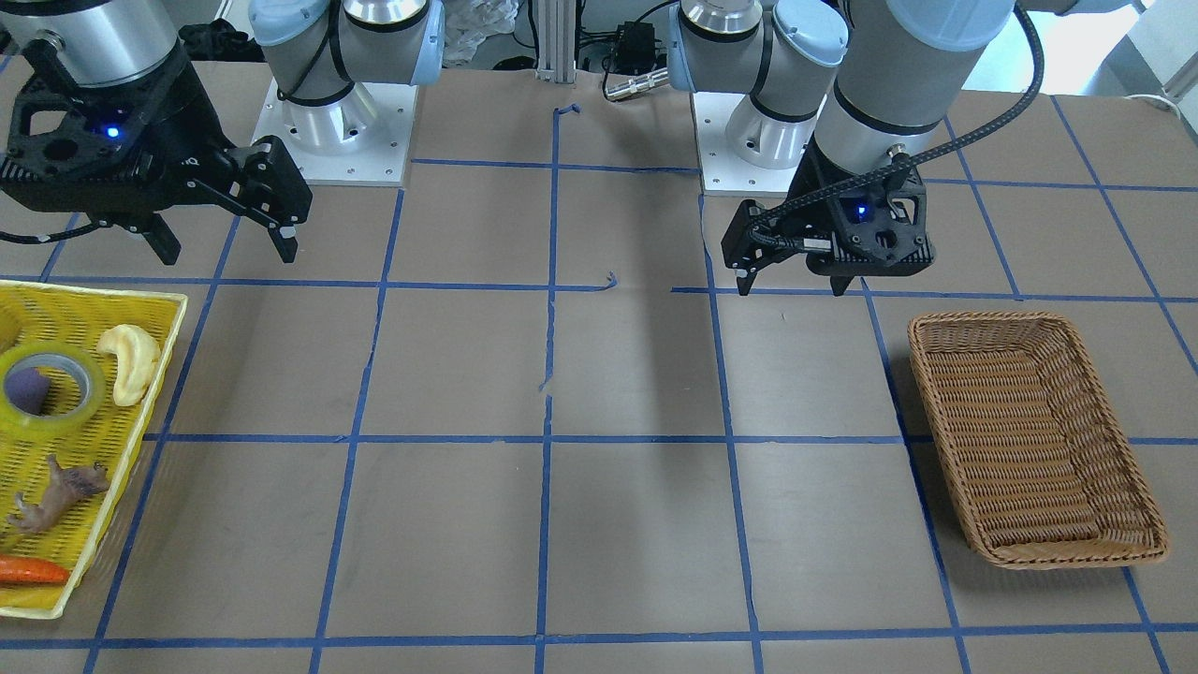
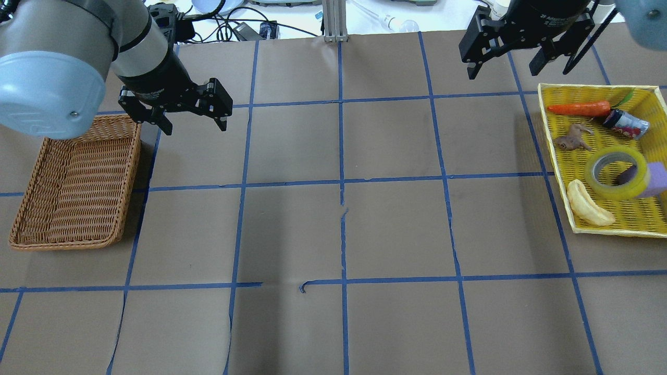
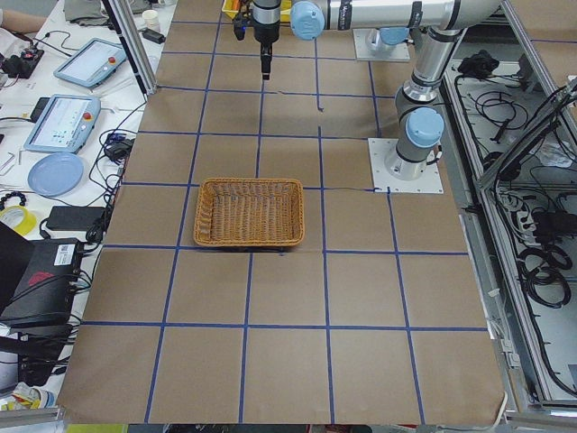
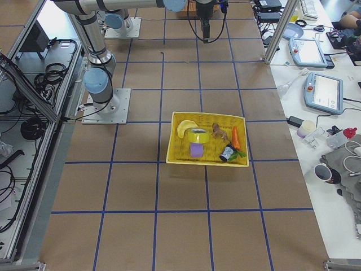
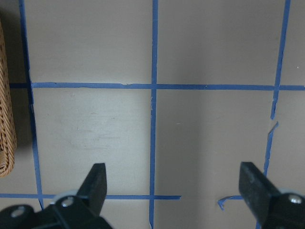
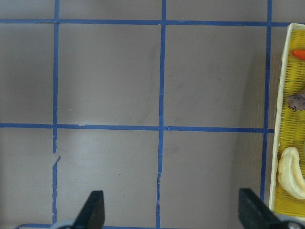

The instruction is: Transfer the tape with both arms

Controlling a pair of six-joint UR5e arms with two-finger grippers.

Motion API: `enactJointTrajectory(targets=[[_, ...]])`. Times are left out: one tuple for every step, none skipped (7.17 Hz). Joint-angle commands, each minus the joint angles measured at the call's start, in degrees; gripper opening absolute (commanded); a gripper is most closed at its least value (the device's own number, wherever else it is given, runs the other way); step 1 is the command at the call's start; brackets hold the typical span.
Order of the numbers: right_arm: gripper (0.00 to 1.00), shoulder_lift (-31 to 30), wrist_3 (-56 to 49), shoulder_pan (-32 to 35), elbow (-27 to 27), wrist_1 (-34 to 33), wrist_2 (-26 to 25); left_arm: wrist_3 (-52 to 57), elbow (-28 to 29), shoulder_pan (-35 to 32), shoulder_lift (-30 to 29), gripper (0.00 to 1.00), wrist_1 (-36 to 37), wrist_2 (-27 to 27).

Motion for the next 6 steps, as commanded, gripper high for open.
enactJointTrajectory(targets=[[1.0, 0.07, 0.0, -0.1, -0.09, 0.0, 0.0, 0.17, 0.07, 0.0, -0.1, 1.0, 0.09, -0.01], [1.0, 0.16, -0.26, -0.18, -0.18, -0.09, 0.09, 0.09, -0.02, 0.0, -0.1, 1.0, 0.0, -0.01], [1.0, 0.51, -0.61, -0.53, -0.52, -0.17, 0.35, 0.17, 0.24, 0.0, -0.1, 1.0, 0.09, -0.19], [1.0, 0.86, -1.31, -1.49, -0.35, 0.35, -0.61, 0.17, 0.59, 0.0, 0.08, 1.0, 0.09, -0.36], [1.0, 1.56, -4.97, -5.07, 0.17, 1.22, -1.22, 0.17, 0.6, -0.09, 0.69, 1.0, 0.0, -0.54], [1.0, 3.48, -17.8, -11.46, 0.44, 0.8, -0.45, 0.17, 0.6, -0.09, 1.39, 1.0, -0.09, -0.54]])
